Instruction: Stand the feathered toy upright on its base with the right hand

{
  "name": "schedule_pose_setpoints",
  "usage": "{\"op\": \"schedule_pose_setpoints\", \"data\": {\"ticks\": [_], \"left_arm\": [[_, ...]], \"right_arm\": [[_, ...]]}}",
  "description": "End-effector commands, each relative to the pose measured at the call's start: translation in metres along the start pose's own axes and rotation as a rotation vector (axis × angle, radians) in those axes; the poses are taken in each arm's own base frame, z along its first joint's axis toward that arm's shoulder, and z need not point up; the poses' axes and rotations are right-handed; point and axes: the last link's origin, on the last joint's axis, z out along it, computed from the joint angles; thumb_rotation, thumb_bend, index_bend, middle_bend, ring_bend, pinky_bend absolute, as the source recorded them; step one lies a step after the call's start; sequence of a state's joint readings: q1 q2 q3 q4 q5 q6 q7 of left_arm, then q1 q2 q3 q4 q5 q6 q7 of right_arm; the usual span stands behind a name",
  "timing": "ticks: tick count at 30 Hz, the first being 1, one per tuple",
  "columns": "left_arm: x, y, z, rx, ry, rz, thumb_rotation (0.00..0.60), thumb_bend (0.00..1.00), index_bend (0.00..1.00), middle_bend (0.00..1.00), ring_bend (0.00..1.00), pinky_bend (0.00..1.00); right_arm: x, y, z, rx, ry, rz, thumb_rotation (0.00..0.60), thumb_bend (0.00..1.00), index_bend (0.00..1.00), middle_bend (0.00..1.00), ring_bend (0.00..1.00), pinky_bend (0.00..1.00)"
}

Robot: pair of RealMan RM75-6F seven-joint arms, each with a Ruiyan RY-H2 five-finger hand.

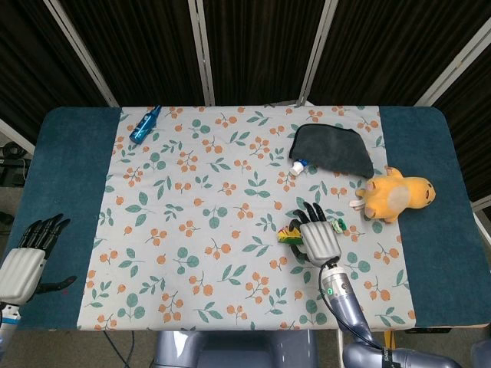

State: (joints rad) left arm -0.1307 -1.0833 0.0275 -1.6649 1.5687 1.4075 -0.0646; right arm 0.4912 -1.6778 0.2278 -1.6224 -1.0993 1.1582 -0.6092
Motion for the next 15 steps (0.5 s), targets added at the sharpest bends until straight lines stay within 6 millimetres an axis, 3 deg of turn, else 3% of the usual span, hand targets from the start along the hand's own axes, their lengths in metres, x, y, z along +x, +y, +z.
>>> {"op": "schedule_pose_setpoints", "data": {"ticks": [1,15], "left_arm": [[0.0,0.0,0.0,0.001,-0.001,-0.001,0.593,0.1,0.0,0.0,0.0,0.0],[0.0,0.0,0.001,0.005,-0.008,-0.013,0.594,0.1,0.0,0.0,0.0,0.0]], "right_arm": [[-0.001,-0.003,0.004,-0.001,0.001,0.001,0.6,0.26,0.43,0.19,0.0,0.0],[-0.02,-0.011,0.018,-0.013,-0.025,0.001,0.6,0.29,0.44,0.19,0.0,0.0]]}}
